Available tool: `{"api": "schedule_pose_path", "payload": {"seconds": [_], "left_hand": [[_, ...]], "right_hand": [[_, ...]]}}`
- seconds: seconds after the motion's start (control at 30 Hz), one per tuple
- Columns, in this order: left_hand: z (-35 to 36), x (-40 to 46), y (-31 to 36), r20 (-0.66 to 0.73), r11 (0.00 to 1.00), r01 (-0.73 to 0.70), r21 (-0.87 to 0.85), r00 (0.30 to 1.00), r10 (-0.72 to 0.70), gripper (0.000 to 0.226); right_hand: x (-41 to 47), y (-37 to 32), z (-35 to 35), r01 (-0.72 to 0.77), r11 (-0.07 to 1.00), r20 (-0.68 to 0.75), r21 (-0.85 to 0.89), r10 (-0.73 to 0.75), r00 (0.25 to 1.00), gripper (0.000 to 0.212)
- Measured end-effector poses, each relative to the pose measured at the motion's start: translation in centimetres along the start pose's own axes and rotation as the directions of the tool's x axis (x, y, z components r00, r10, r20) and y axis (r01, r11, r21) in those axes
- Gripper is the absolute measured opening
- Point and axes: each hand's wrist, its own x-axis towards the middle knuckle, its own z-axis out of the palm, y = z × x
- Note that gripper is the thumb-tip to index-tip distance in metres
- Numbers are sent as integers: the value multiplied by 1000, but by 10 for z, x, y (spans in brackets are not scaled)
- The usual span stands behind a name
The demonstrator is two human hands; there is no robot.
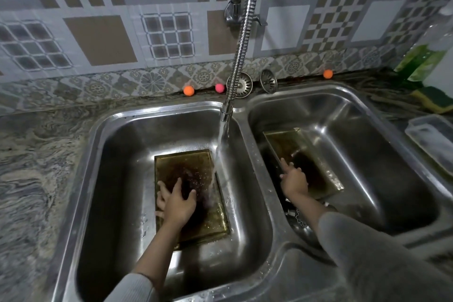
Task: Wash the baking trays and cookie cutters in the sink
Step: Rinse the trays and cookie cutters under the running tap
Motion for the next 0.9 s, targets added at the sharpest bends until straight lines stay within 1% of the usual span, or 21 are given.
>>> {"api": "schedule_pose_path", "payload": {"seconds": [0.07,0.13,0.2,0.27,0.33,0.43,0.47,0.5,0.53,0.57,0.6,0.63,0.67,0.7,0.73,0.77,0.83,0.9], "left_hand": [[1,3,-5,1,998,39,42,999,-39,65],[3,4,-7,4,996,54,72,998,-55,65],[4,2,-6,-20,995,53,87,998,-51,64],[5,3,-5,-58,994,54,95,997,-49,62],[3,5,-6,-89,994,62,92,995,-54,61],[-3,12,-11,-104,994,72,84,993,-63,59],[-5,13,-12,-107,995,70,77,992,-62,58],[-7,13,-12,-110,995,70,69,992,-62,57],[-9,13,-12,-110,996,71,59,992,-64,56],[-10,13,-12,-105,997,67,48,993,-62,56],[-12,13,-12,-94,997,65,39,994,-61,56],[-12,15,-15,-83,998,57,35,995,-54,56],[-13,16,-17,-71,998,54,33,996,-51,56],[-14,18,-20,-64,998,54,25,997,-52,56],[-15,20,-23,-62,998,58,11,996,-57,56],[-17,22,-26,-66,998,57,-9,996,-58,54],[-22,26,-30,-96,997,47,-56,994,-52,46],[-29,27,-31,-127,993,32,-115,991,-47,36]], "right_hand": [[6,6,7,-3,1000,32,16,2,999,62],[9,12,10,1,996,47,92,-5,999,61],[5,9,6,13,968,-9,249,-11,1000,57],[-4,-3,-10,71,897,-124,437,-18,992,52],[-21,-25,-34,202,808,-286,554,-43,957,45],[-60,-69,-62,475,658,-538,585,-124,834,38],[-73,-84,-65,548,593,-577,590,-165,800,37],[-86,-97,-62,595,532,-581,603,-219,784,37],[-97,-110,-57,611,492,-549,621,-284,786,37],[-106,-124,-49,594,491,-477,638,-354,805,36],[-111,-136,-36,552,525,-373,648,-413,831,37],[-113,-147,-21,485,578,-252,656,-439,863,38],[-110,-154,-2,385,642,-118,663,-419,901,40],[-104,-158,16,262,709,15,655,-359,933,43],[-97,-160,33,138,773,128,619,-273,954,45],[-92,-160,46,45,827,212,560,-196,957,47],[-85,-156,63,-25,901,296,434,-116,948,56],[-84,-153,70,-47,928,320,370,-80,944,59]]}}
